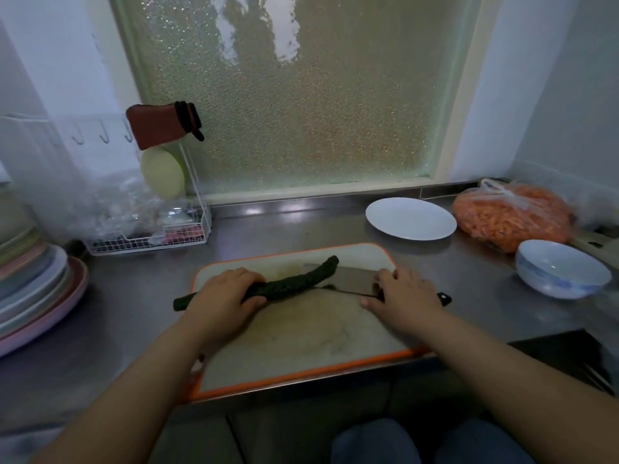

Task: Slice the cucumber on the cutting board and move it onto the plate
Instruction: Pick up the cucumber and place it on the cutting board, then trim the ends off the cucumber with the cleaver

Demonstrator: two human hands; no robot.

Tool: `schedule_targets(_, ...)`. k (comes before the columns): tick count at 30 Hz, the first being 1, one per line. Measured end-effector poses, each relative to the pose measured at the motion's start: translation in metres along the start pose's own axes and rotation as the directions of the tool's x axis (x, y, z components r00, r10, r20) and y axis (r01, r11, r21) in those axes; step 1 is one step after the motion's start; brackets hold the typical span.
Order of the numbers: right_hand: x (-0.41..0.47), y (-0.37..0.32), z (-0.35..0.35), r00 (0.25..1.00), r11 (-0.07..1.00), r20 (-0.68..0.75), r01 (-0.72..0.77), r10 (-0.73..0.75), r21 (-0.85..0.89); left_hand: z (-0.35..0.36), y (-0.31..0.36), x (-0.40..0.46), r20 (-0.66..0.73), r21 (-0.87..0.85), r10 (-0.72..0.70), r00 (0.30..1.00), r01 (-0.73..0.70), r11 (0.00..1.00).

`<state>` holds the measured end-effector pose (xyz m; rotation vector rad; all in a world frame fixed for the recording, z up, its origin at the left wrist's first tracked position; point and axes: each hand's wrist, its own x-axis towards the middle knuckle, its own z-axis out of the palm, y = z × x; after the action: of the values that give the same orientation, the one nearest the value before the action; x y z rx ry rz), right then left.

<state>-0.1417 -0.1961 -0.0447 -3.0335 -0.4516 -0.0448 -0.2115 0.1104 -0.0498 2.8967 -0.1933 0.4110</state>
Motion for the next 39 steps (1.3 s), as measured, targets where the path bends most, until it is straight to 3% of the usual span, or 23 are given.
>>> schedule_targets(7, -0.002, 0.008, 0.001, 0.995, 0.994, 0.002, 0.104, -0.104, -0.021, -0.003, 0.002, -0.016, 0.091, -0.013, -0.088, 0.992, 0.09, 0.996)
schedule_targets(14, -0.002, 0.0, -0.011, 0.999, 0.997, 0.044, -0.001, -0.002, 0.076, -0.005, 0.009, -0.015, 0.126, -0.084, -0.114, 0.985, 0.125, 0.989)
schedule_targets(18, 0.011, -0.003, -0.026, 0.995, 0.96, 0.076, -0.09, 0.072, 0.266, -0.003, 0.008, -0.007, 0.138, -0.064, -0.103, 0.985, 0.112, 0.992)
schedule_targets(21, 0.018, -0.004, -0.038, 0.987, 0.899, 0.151, -0.11, 0.05, 0.425, 0.0, 0.007, 0.003, 0.158, -0.058, -0.092, 0.983, 0.102, 0.993)
schedule_targets(30, 0.029, -0.006, -0.04, 0.968, 0.924, 0.25, -0.129, 0.038, 0.359, 0.02, 0.042, 0.048, 0.138, -0.097, -0.062, 0.988, 0.076, 0.992)
schedule_targets(34, 0.027, -0.001, -0.04, 0.973, 0.937, 0.224, -0.131, 0.058, 0.325, 0.017, 0.045, 0.05, 0.192, -0.247, -0.021, 0.981, 0.07, 0.967)
schedule_targets(39, 0.019, 0.004, -0.043, 0.985, 0.902, 0.17, -0.088, 0.016, 0.424, 0.02, 0.045, 0.051, 0.201, -0.304, -0.037, 0.979, 0.098, 0.947)
